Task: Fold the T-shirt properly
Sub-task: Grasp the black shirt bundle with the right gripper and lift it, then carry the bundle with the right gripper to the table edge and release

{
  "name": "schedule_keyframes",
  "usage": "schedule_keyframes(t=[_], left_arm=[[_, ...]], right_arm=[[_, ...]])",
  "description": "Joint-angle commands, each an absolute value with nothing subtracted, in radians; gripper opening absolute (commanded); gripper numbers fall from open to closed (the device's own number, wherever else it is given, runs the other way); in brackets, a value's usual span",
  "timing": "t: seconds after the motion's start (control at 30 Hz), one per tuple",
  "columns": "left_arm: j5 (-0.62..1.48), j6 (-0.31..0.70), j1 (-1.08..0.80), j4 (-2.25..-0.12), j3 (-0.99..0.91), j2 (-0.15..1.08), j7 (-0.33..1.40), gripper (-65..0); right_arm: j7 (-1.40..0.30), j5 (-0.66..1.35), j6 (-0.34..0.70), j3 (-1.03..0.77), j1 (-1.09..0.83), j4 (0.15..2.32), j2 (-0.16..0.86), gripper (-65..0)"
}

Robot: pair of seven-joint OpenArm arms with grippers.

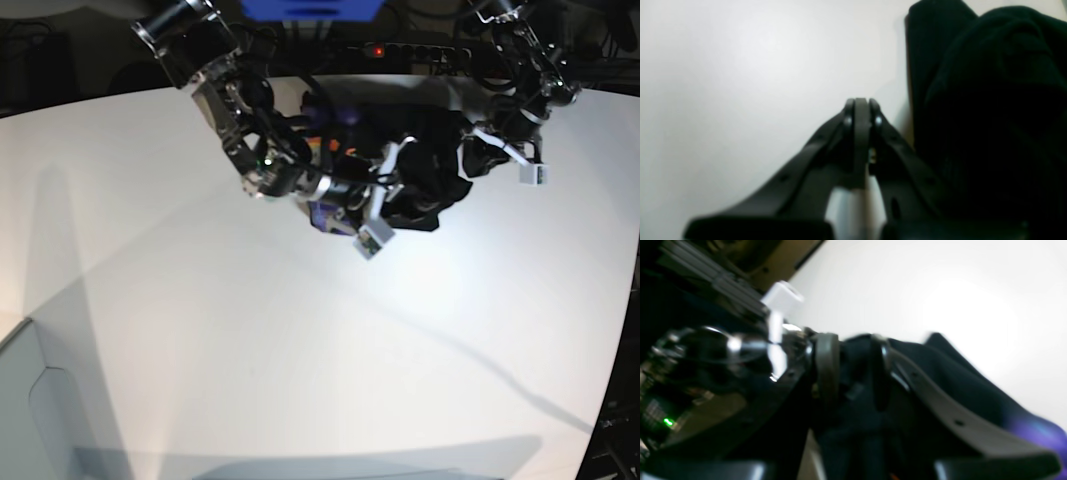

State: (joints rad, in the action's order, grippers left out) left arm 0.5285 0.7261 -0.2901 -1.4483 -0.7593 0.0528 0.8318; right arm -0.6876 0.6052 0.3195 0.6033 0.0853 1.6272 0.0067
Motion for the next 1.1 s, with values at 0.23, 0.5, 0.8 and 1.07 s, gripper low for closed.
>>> schedule_keyframes(t=[0.23,0.5,0.8,1.07], left_arm=[[0.443,0.698,-0.314,-1.452,-0.762,0.058,0.917,-65.0],[0.443,0.698,-0.309,-1.454,-0.845,0.058,0.917,-65.0],[0.443,0.698,-0.309,-1.454,-0.885,0.059,0.917,-65.0],[0.443,0.698,-0.309,-1.454,-0.886,0.059,0.917,-65.0]], right_arm=[[-0.668,0.615,0.323,0.567,0.114,1.590,0.101,-65.0],[-0.668,0.616,0.323,0.567,0.027,1.735,0.145,-65.0],[-0.657,0.615,0.325,0.570,-0.001,1.607,0.114,-65.0],[-0.545,0.611,0.320,0.562,0.027,1.346,0.071,-65.0]])
